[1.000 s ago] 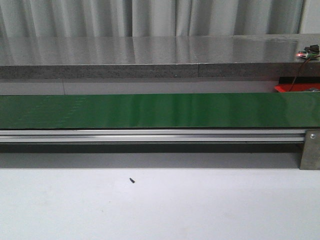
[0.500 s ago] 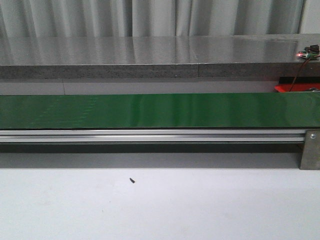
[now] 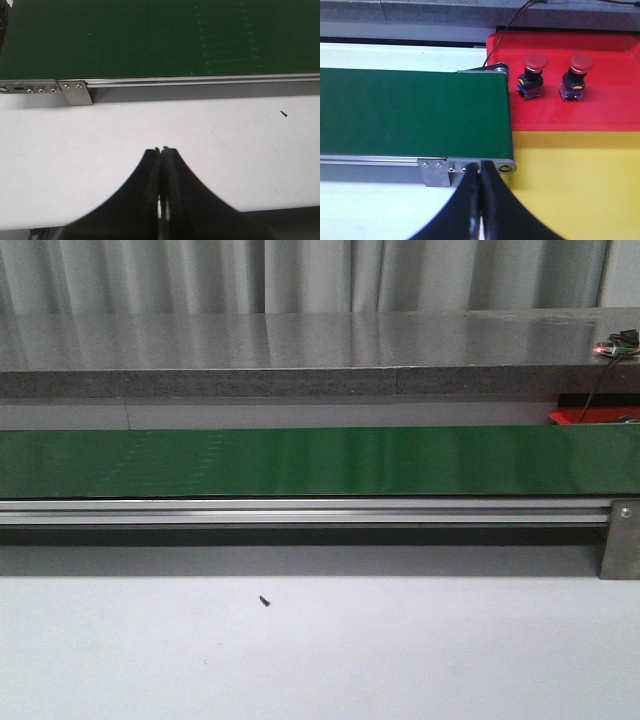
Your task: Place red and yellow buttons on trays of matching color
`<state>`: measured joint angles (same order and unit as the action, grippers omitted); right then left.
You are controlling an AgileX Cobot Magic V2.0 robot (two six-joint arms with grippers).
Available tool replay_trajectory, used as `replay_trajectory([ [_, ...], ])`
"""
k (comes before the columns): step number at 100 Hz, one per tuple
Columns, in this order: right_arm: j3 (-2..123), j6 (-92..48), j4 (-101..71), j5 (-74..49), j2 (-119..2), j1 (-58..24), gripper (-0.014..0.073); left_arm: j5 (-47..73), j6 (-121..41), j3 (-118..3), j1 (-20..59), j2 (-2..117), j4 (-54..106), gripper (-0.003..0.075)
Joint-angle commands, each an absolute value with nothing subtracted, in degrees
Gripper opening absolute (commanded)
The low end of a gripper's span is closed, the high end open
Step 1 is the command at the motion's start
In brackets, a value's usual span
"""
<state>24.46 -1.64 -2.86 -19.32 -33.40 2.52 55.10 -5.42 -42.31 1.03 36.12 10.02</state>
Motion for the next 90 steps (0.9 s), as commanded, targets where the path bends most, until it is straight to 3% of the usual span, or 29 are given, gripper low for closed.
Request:
replay_trajectory([
  [1,26.01,-1.84,-2.69,-15.16,-33.35,2.39,-0.0057,51.72,-5.46,-43.7,1.58,36.07,10.84,-0.002],
  [53,26.01,-1.84,-2.69,-15.16,-33.35,2.39,-0.0057,49.86,-2.08,-43.7,1.01,36.23,9.76,-0.002],
  [68,26.01,-1.84,-2.69,-15.16,-33.35,2.39,-0.0057,49.15,7.56,-44.04,-2.23,38.16,-2.38,-0.002],
  [90,26.01,-1.84,-2.69,-15.16,-33.35,2.39,-0.0057,47.91,7.99,-47.21,-9.36,44.8,-3.09,-0.002],
])
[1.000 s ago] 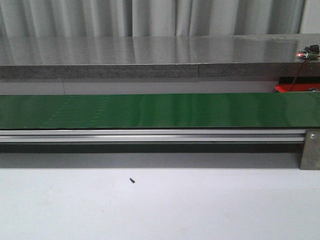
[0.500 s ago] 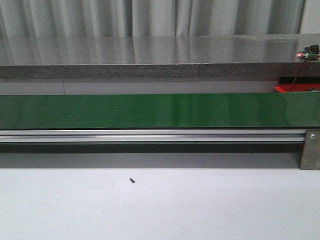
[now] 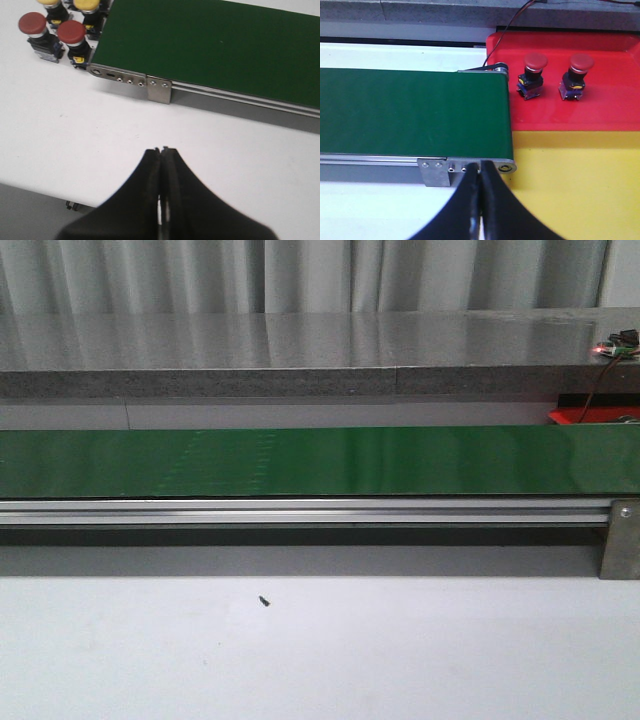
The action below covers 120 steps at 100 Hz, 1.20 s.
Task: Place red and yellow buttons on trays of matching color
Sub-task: 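Grasp a third red button from the cluster with the left gripper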
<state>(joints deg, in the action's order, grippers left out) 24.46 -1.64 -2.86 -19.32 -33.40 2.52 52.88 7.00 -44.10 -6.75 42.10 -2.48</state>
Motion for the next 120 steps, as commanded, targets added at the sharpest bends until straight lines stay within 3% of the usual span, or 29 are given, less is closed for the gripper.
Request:
replay_trajectory([
  [1,26.01,-1.84,-2.69,-15.16,-33.35,2.39,-0.0057,47.91,7.99,-47.21,-9.64,44.8,-3.09,-0.002],
  [25,26.01,-1.84,-2.69,-15.14,-33.35,2.44,-0.0057,45.61,7.99,-50.82,-19.18,53.95,-3.09,-0.0015],
  [32,26.01,-1.84,-2.69,-15.14,-33.35,2.44,-0.0057,45.61,7.99,-52.29,-21.24,56.85,-3.09,0.0028],
  [39,26.01,-1.84,-2.69,-15.14,-33.35,2.44,-0.0057,45.33,7.88,-53.8,-22.44,59.85,-2.98,0.0128],
  [54,26.01,-1.84,-2.69,-15.14,-33.35,2.44,-0.0057,44.17,7.59,-57.01,-22.91,66.31,-3.09,0.0457],
  [61,26.01,-1.84,-2.69,-15.14,-33.35,2.44,-0.0057,44.44,7.59,-58.85,-22.91,69.6,-3.09,0.054],
  [120,26.01,-1.84,-2.69,-15.14,-33.35,2.44,-0.0057,45.6,8.55,-76.06,-24.43,97.34,0.97,0.0512],
])
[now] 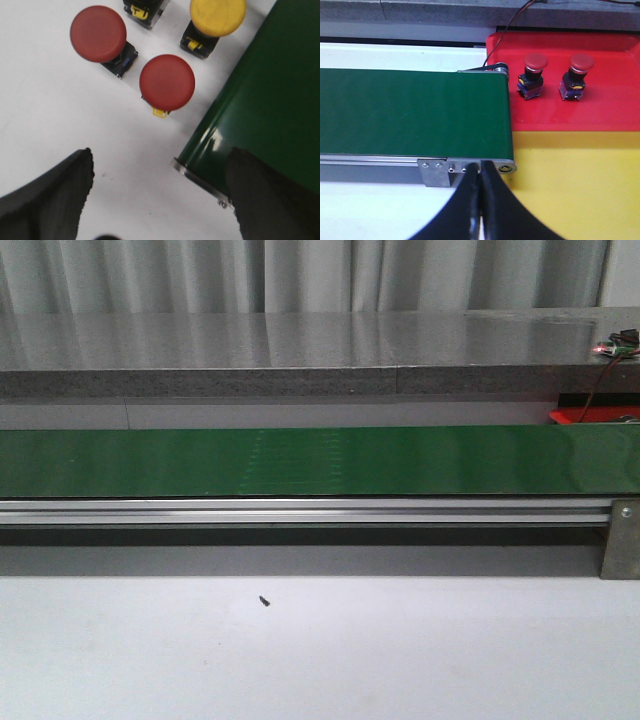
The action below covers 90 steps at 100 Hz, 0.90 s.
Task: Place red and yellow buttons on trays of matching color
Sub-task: 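Grasp a third red button from the cluster with the left gripper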
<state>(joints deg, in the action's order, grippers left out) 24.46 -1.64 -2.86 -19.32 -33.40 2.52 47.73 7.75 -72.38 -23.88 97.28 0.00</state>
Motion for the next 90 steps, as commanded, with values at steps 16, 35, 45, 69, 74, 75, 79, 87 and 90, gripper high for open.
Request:
replay_trajectory([
  [16,26.01,-1.84,-2.69,-15.14,-33.35,2.44,-0.0057,45.72,8.55,-79.66,-24.92,101.5,2.21,0.0512],
  [35,26.01,-1.84,-2.69,-15.14,-33.35,2.44,-0.0057,45.6,8.55,-82.4,-24.92,105.35,3.34,0.0512],
  [45,26.01,-1.84,-2.69,-15.14,-33.35,2.44,-0.0057,45.6,8.55,-83.37,-25.0,107.09,3.34,0.0508],
  [69,26.01,-1.84,-2.69,-15.14,-33.35,2.44,-0.0057,42.58,8.55,-83.71,-25.0,108.68,3.23,0.0401],
  [74,26.01,-1.84,-2.69,-15.14,-33.35,2.44,-0.0057,42.13,8.55,-83.71,-25.0,108.76,3.23,0.0365],
  [75,26.01,-1.84,-2.69,-15.14,-33.35,2.44,-0.0057,42.13,8.55,-83.71,-25.0,108.76,3.23,0.0359],
  [79,26.01,-1.84,-2.69,-15.14,-33.35,2.44,-0.0057,42.04,8.55,-83.71,-25.0,108.91,3.23,0.0325],
  [87,26.01,-1.84,-2.69,-15.14,-33.35,2.44,-0.0057,42.0,8.55,-83.71,-25.0,109.05,3.23,0.0235],
  [90,26.01,-1.84,-2.69,-15.14,-33.35,2.44,-0.0057,41.9,8.55,-83.71,-25.0,109.05,3.23,0.0204],
])
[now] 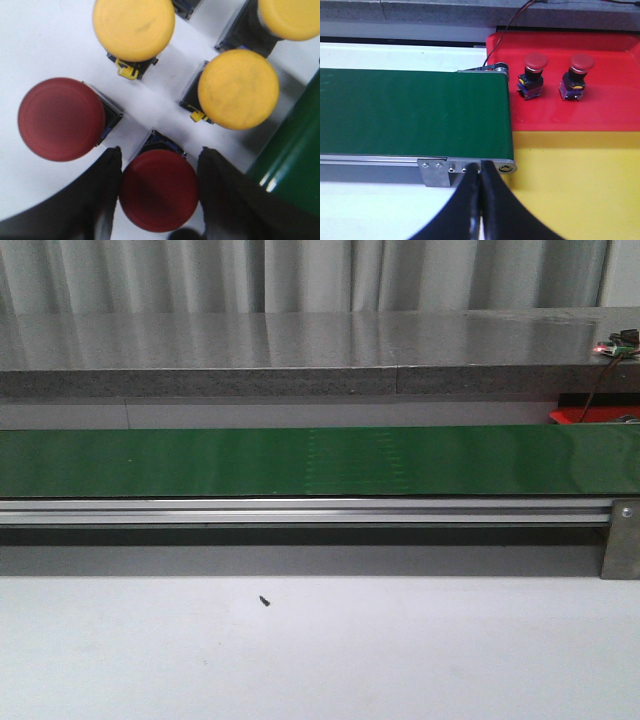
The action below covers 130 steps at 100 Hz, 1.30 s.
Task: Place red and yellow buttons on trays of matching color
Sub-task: 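Grasp a third red button from the cluster with the left gripper, then lower the third red button onto the belt and open the left gripper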
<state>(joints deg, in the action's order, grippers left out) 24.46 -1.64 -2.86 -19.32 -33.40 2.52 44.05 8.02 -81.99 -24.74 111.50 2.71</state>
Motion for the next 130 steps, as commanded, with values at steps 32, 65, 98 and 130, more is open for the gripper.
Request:
replay_trajectory([
  [32,26.01,-1.84,-2.69,-15.14,-33.35,2.44,-0.0057,42.55,8.55,-84.11,-25.0,107.67,3.23,0.0162],
  [65,26.01,-1.84,-2.69,-15.14,-33.35,2.44,-0.0057,49.28,7.4,-89.16,-24.89,100.6,3.12,0.0162],
  [98,26.01,-1.84,-2.69,-15.14,-33.35,2.44,-0.0057,54.06,4.57,-90.69,-20.16,98.53,7.29,0.0162],
  [130,26.01,-1.84,-2.69,-15.14,-33.35,2.44,-0.0057,53.06,4.57,-89.92,-14.03,99.35,7.29,0.0162],
])
